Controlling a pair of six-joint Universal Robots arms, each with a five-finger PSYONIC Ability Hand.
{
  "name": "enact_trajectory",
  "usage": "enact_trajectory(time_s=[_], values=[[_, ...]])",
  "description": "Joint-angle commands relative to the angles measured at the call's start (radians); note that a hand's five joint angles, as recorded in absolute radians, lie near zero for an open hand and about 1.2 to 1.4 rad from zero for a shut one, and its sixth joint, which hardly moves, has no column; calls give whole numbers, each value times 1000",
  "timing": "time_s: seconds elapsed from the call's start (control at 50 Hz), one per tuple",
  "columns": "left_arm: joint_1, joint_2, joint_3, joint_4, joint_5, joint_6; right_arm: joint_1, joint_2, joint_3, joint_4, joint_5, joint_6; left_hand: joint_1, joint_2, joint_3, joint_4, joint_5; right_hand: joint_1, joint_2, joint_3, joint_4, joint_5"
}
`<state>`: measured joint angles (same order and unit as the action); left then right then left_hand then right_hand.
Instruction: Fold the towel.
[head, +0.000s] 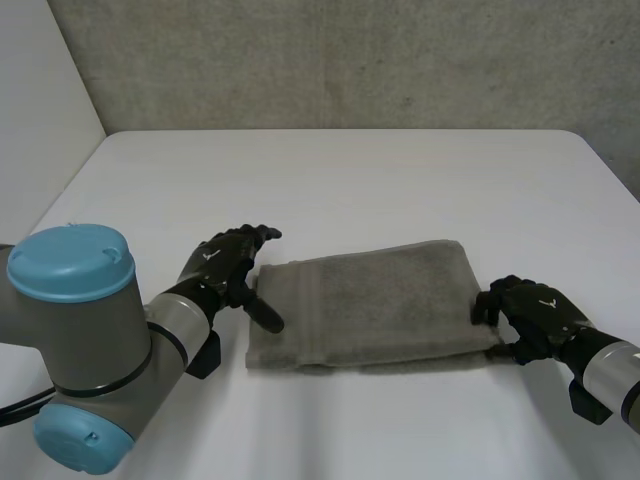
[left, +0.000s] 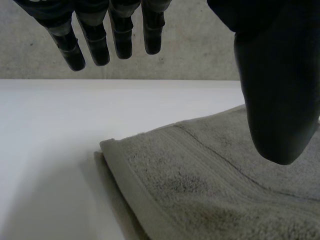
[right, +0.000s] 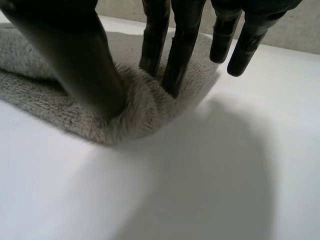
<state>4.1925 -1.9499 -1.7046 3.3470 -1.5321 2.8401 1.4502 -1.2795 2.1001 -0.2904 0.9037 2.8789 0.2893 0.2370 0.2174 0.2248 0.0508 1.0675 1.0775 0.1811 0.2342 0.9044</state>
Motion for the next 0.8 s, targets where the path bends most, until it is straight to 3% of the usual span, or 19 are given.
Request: enact_trajectory(time_s=[0.02,0.3,0.46,0.58,0.68,0.8], values=[[18,-1,-3,0,13,-1,-11,-12,0,-26,1,-3,-115,-62,-43,-50,-51,329,319,-7,-60,317],[52,26,-18,0,10,1,13,-75,-8,-16,-8,0,-115,-62,-43,-50,-51,329,319,-7,-60,317],[112,71,-26,2,6,-1,290,-179,-130,-13,14,10,-115,-62,-43,-50,-51,329,319,-7,-60,317],[162,126,-32,2,6,-1,438,-162,-227,-6,63,10,-115,-62,-43,-50,-51,329,319,-7,-60,317],[219,169,-47,5,6,-2,639,-23,-392,16,156,8,-115,-62,-43,-50,-51,329,319,-7,-60,317],[253,181,-59,5,6,-2,743,60,-485,39,173,3,-115,-62,-43,-50,-51,329,319,-7,-60,317]])
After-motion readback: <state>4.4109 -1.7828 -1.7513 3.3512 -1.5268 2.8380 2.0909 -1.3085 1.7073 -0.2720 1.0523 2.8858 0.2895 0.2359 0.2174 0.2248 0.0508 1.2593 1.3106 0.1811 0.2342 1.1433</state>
